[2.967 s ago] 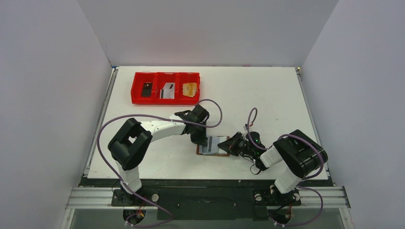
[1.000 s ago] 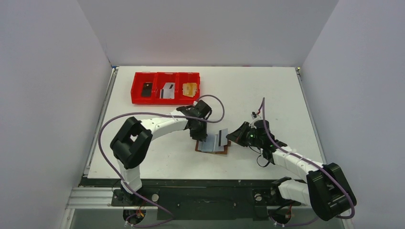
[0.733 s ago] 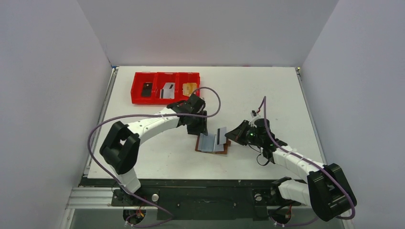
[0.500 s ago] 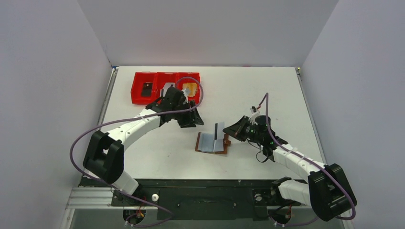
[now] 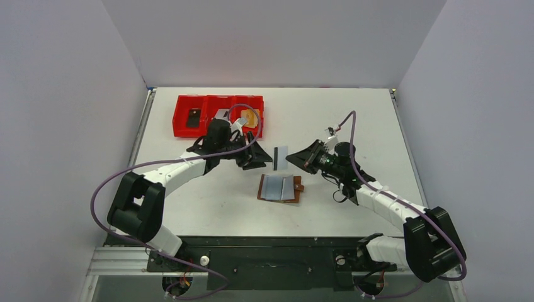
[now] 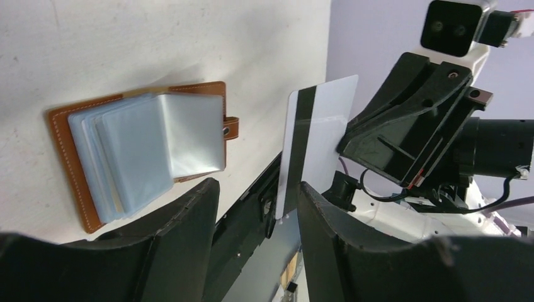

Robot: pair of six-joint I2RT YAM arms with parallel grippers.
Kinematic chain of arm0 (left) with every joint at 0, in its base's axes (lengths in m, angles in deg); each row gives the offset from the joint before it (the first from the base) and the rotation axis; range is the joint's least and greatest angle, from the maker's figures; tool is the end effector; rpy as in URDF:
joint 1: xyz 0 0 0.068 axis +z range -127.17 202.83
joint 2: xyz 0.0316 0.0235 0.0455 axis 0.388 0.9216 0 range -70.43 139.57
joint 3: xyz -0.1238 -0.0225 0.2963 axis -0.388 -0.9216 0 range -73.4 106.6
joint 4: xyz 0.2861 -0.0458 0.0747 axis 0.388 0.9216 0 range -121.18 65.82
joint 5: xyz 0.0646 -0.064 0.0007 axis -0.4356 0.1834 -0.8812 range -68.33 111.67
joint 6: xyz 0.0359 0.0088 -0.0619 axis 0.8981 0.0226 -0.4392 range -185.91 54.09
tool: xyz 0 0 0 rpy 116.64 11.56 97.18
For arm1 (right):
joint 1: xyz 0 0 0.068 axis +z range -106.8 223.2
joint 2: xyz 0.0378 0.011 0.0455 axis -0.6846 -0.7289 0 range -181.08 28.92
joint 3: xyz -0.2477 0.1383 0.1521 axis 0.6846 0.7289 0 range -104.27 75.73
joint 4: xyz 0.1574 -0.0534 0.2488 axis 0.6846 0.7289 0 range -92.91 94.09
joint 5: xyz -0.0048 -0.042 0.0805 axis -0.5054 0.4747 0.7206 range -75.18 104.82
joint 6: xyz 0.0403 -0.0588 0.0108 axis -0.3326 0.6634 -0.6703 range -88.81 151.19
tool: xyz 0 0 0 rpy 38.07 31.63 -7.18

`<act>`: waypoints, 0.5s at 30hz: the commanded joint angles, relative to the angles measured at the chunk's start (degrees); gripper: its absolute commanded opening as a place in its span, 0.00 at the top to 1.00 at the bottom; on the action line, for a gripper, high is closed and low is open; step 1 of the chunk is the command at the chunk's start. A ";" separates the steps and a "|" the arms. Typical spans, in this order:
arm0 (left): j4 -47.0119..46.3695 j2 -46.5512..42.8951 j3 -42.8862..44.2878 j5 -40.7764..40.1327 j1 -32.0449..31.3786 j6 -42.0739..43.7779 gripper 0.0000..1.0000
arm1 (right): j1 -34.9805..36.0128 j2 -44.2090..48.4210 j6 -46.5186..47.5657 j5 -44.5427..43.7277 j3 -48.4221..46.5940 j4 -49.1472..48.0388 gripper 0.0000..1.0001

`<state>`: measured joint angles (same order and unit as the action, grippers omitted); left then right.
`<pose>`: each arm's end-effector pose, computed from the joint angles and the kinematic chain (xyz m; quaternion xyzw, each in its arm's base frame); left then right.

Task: Take the credit cards out of the card holder
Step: Place the credit card in the storage box.

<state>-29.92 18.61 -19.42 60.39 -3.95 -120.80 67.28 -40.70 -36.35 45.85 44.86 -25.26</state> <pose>0.3220 -0.2043 0.2420 -0.0593 0.8529 -0.5024 0.1289 0.2525 0.1466 0.2414 0.1370 0.7760 0.5631 0.2487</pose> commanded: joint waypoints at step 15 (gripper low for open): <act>-15.01 -1.32 -1.89 7.22 1.30 -7.13 0.68 | 3.71 -5.29 -3.84 2.39 -4.66 -8.98 1.00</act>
<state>-39.71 18.52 -21.30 65.53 -3.19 -126.88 70.41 -45.86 -39.98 47.44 42.54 -30.22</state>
